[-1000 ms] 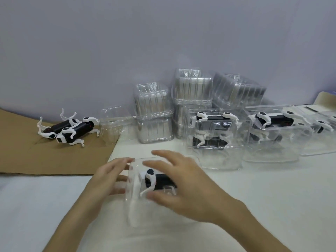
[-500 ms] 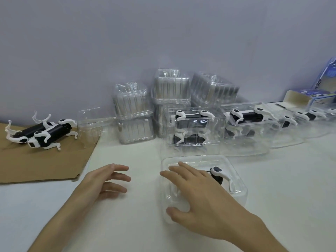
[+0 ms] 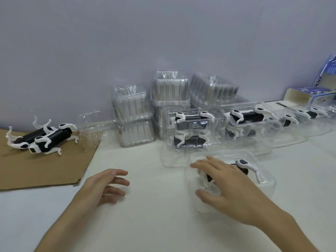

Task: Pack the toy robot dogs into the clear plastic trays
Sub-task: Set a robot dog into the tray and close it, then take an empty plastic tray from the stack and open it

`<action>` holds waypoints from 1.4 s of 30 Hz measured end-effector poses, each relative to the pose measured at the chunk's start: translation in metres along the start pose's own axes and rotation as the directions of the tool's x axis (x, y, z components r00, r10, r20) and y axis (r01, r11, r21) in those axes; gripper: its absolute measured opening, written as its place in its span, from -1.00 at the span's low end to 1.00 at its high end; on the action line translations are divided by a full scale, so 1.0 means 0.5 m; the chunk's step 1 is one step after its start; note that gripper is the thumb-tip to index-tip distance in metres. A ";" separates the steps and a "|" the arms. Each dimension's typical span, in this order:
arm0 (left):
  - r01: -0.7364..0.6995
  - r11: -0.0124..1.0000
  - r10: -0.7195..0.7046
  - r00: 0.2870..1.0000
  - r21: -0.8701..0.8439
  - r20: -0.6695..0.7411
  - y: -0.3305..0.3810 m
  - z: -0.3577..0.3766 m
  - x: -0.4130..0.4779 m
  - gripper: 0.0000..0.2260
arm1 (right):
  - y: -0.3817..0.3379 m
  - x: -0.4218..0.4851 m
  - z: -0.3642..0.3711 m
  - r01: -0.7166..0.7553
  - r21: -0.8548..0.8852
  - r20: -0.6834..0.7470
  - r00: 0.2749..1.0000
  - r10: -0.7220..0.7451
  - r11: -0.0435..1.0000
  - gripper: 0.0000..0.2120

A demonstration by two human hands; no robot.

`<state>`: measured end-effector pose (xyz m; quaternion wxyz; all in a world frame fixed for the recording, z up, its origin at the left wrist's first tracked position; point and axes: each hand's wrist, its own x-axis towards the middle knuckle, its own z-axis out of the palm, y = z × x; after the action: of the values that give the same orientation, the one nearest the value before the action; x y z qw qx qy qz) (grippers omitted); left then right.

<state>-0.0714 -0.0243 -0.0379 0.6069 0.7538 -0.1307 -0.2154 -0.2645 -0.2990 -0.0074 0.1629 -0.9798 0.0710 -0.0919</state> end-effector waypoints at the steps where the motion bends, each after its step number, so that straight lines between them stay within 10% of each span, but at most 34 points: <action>1: -0.004 1.000 0.004 1.000 0.001 0.001 0.000 -0.001 0.000 -0.68 | 0.011 -0.004 -0.008 -0.025 0.004 -0.006 1.000 0.025 1.000 -0.45; 19: -0.032 0.997 0.031 0.999 0.076 0.013 0.008 0.008 -0.006 -0.74 | 0.128 -0.029 -0.056 -0.508 0.126 -0.228 0.821 0.524 0.852 -0.89; 27: -0.032 0.995 0.031 0.999 0.089 0.014 0.006 0.011 -0.007 -0.76 | 0.119 -0.008 -0.049 -0.505 0.123 -0.351 0.783 0.513 0.854 -0.84; 31: -0.043 0.993 0.042 0.999 0.109 0.015 0.004 0.008 -0.004 -0.76 | 0.055 0.009 -0.031 -0.228 0.250 -0.614 0.714 0.336 0.941 -0.89; 37: -0.079 0.988 0.074 0.996 0.130 0.041 -0.006 0.007 0.002 -0.77 | -0.122 0.100 0.071 0.101 0.338 -0.272 0.962 -0.006 0.936 -0.92; 42: -0.155 0.969 0.164 0.986 0.191 -0.035 -0.019 0.014 0.002 -0.77 | -0.202 0.234 0.173 0.106 0.306 -0.033 0.994 -0.101 0.946 -0.86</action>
<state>-0.0747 -0.0285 -0.0482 0.5518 0.7997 -0.1953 -0.1335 -0.1223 -0.1978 -0.0360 0.3076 -0.9441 0.0059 -0.1187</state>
